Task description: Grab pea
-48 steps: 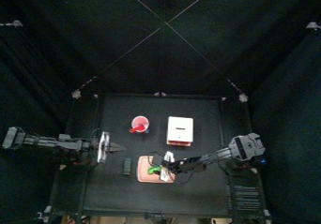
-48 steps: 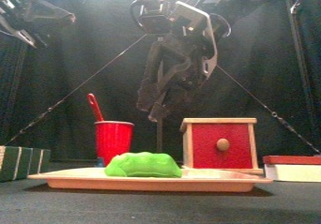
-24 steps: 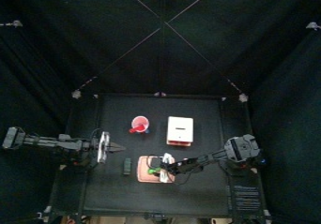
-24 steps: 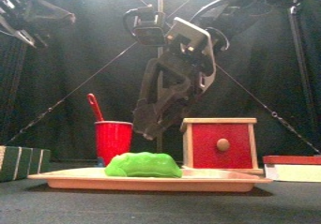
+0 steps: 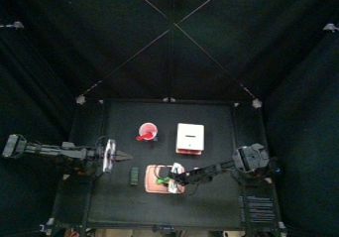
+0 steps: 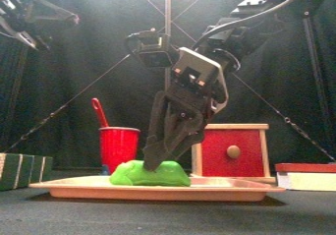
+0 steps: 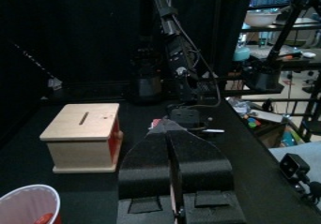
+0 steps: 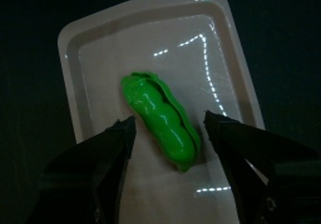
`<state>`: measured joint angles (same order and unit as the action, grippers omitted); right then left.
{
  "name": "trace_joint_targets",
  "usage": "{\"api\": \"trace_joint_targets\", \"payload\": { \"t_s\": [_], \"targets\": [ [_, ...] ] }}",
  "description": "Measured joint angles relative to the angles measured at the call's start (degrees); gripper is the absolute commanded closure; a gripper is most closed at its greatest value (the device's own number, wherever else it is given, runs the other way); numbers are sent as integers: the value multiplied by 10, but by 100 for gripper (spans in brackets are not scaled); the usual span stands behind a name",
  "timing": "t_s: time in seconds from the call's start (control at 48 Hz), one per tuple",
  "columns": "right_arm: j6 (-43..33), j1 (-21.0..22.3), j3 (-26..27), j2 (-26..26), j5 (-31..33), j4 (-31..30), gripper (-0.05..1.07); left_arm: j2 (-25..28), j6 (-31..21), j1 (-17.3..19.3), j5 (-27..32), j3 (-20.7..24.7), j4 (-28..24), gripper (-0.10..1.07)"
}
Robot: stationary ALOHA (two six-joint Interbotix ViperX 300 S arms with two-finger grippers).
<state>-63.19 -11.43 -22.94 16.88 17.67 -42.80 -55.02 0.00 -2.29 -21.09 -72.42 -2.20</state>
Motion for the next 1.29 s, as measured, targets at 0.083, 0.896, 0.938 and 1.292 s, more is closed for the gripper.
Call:
{"api": "trace_joint_targets", "payload": {
  "t_s": [0.083,0.896,0.938,1.292],
  "targets": [
    [0,1,0,4,0,4,11,0,0,0,0,0,0,101],
    [4,5,0,15,0,11,25,0,0,0,0,-1,0,101],
    [4,5,0,15,0,11,26,0,0,1,-1,-1,0,101],
    [4,5,0,12,2,11,29,0,0,1,0,-1,1,101]
  ]
}}
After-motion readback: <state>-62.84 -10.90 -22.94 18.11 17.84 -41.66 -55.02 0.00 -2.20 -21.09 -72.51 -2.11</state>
